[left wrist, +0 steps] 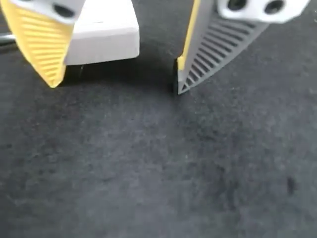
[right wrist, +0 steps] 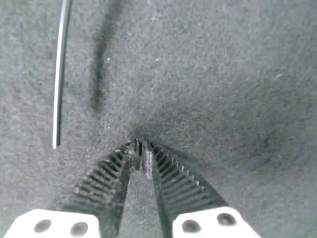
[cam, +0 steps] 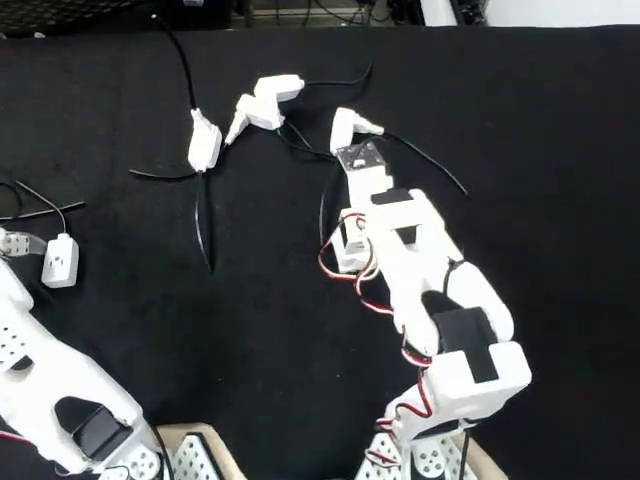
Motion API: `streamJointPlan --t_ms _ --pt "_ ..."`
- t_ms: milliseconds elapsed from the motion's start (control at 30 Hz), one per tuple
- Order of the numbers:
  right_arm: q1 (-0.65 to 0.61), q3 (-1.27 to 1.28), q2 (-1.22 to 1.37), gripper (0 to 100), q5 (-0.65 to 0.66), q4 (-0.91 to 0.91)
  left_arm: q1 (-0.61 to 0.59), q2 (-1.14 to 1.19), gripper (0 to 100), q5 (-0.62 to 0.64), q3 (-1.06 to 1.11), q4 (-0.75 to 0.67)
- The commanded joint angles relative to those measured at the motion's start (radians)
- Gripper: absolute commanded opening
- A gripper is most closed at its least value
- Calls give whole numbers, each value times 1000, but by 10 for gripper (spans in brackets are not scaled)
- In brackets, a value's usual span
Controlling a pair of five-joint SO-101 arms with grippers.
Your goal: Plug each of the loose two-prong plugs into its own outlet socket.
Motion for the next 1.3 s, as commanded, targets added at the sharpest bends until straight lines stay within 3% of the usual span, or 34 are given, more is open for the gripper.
streamJointPlan --t_ms 0,267,400,767,1267 --pt "-20 -39 2 14 3 -5 28 -35 346 34 -10 -18" --pt "-20 -39 2 14 3 -5 99 -71 348 31 -183 180" --pt "-20 -39 2 14 3 -5 185 -78 347 37 -170 219" --pt "-20 -39 2 14 3 -3 266 -75 348 92 -151 140" --pt "-21 -39 2 14 3 -2 216 -74 347 -204 -145 14"
